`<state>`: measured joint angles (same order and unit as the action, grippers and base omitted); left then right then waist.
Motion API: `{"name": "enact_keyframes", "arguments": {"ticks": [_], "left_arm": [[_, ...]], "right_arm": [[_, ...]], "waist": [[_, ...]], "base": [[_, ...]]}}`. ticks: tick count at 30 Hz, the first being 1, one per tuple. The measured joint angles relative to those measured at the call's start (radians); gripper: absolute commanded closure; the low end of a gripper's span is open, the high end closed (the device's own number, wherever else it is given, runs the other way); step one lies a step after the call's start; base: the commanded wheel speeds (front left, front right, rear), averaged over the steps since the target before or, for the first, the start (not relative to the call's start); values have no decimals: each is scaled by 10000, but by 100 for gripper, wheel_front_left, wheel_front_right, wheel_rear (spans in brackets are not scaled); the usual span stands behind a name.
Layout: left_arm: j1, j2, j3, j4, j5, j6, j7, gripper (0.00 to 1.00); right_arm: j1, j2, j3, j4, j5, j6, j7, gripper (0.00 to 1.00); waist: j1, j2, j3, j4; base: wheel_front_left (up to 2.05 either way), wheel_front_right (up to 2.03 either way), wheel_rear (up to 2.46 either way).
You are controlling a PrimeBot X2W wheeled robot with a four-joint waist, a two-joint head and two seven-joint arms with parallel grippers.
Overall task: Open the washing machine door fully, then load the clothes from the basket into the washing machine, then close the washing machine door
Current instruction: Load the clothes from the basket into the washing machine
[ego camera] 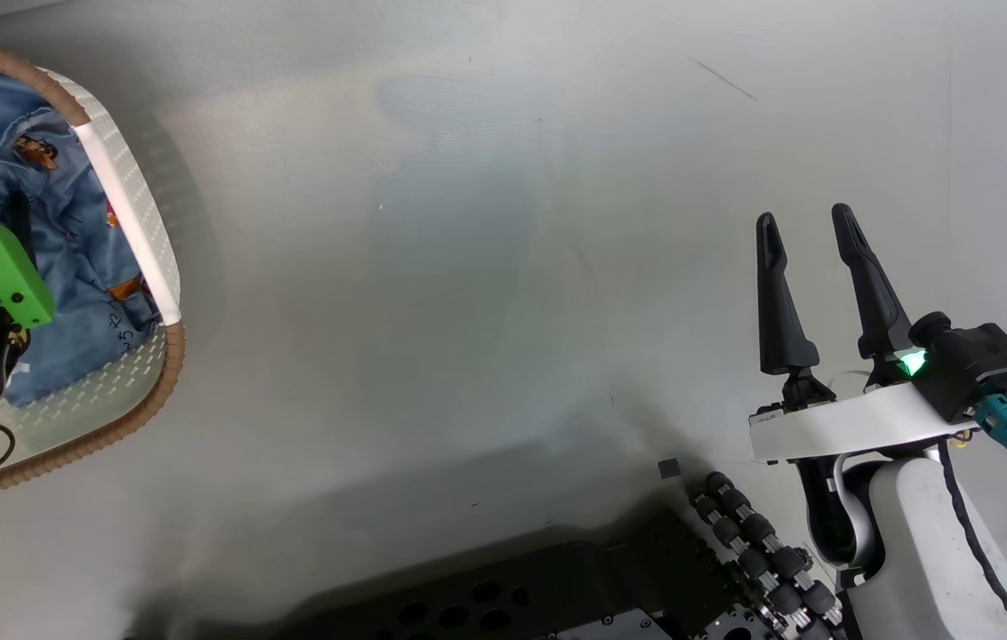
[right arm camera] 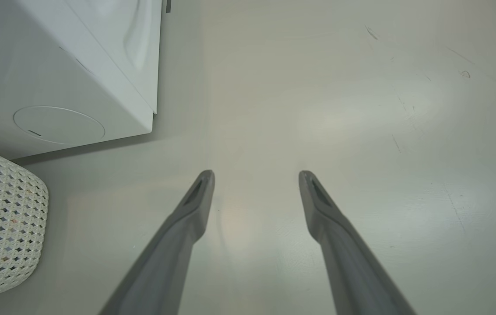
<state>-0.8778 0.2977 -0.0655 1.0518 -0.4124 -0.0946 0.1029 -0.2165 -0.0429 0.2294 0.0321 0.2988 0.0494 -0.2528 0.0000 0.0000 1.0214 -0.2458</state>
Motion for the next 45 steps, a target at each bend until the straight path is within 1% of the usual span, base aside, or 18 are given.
{"name": "enact_keyframes", "arguments": {"ticks": [1,2,3,4,7,11,14,22,32,34,36,40,45], "left_arm": [[-21,-2,-19,44,13,0,48,8],[-29,-10,-33,63,12,-4,67,52],[-29,-10,-33,63,12,-4,67,82],[-30,-23,-56,79,12,-17,79,100],[-32,-81,-130,96,12,-31,90,100],[-35,-374,-134,96,-38,-144,-278,100],[-34,-397,-234,81,-35,-194,-623,100],[226,-410,-222,46,-115,-249,-1906,100],[1145,-970,-198,63,-447,-295,-3331,100],[1316,-1083,-278,44,-466,-295,-3394,100],[1487,-1221,-307,-10,-535,-295,-3465,100],[1859,-1492,-439,-387,-656,-295,-3544,100],[2401,-1498,-314,-711,-867,-297,-3553,100]], "right_arm": [[0,2,2,-10,0,0,0,0],[0,2,2,-15,0,0,0,0],[0,2,2,-15,0,0,0,0],[0,4,2,-19,0,0,0,0],[0,6,-8,-33,0,-2,0,0],[-4,13,-159,-35,0,-4,0,0],[-18,15,-251,-40,0,-4,0,0],[-239,15,-518,-12,-109,2,0,0],[-258,-27,-844,347,-334,25,0,0],[-257,-81,-905,428,-374,31,0,0],[-256,-165,-947,512,-384,111,0,0],[-250,-228,-1018,681,-458,113,0,0],[-197,-247,-1110,895,-464,205,0,0]], "waist": [[0,0,6,-2],[0,0,12,-5],[0,0,12,-5],[0,0,17,-7],[0,0,25,-8],[0,0,-64,39],[1,0,-195,102],[0,0,-721,331],[1,0,-1714,738],[1,0,-1948,832],[1,0,-2189,927],[0,0,-2707,1125],[0,0,-3386,1383]], "base": [[0,0,0],[0,0,0],[0,0,0],[0,0,0],[0,0,0],[0,0,0],[0,0,0],[0,0,0],[0,0,0],[0,0,0],[0,0,0],[0,0,0],[0,0,0]]}}
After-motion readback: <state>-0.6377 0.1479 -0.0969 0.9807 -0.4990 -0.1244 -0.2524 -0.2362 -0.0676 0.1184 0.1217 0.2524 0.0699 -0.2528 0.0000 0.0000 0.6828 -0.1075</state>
